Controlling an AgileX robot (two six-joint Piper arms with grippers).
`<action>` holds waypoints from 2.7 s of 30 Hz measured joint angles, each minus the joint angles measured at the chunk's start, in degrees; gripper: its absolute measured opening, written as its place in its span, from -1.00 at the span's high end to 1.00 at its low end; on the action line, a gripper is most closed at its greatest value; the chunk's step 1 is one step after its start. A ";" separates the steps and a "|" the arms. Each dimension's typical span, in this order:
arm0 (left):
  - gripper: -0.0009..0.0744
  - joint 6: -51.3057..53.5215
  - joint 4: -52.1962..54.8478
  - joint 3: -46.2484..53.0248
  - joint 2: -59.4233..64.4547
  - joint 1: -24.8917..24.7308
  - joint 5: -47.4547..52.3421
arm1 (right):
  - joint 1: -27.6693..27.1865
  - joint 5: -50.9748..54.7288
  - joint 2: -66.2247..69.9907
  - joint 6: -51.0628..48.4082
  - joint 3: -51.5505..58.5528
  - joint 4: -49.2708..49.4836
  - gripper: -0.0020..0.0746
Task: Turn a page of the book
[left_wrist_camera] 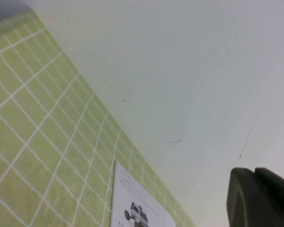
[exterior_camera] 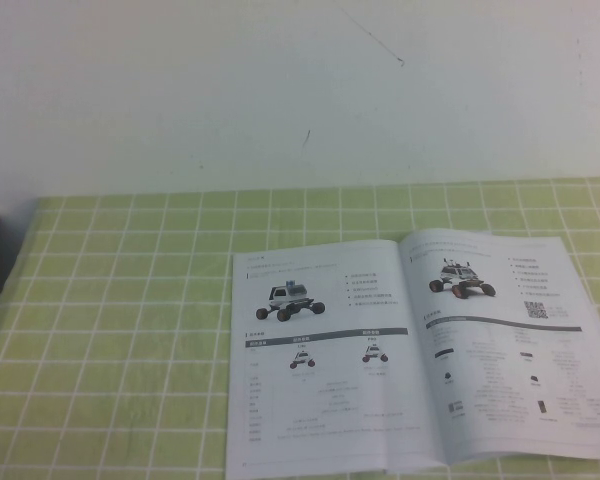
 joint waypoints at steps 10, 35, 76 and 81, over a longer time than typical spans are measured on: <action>0.99 13.42 16.08 -12.27 9.98 0.00 15.26 | 0.00 6.19 22.47 -16.42 -14.90 -4.67 0.96; 0.99 43.83 20.35 -52.92 79.65 -27.66 20.62 | 11.14 33.27 66.10 2.57 -49.18 -43.87 0.96; 0.99 46.19 13.05 -67.59 113.25 -37.39 13.64 | 10.62 15.78 96.94 31.46 -50.80 -52.94 -0.21; 0.99 46.08 13.05 -67.59 113.25 -37.39 13.74 | 10.48 15.59 98.43 31.55 -50.80 -52.15 -0.20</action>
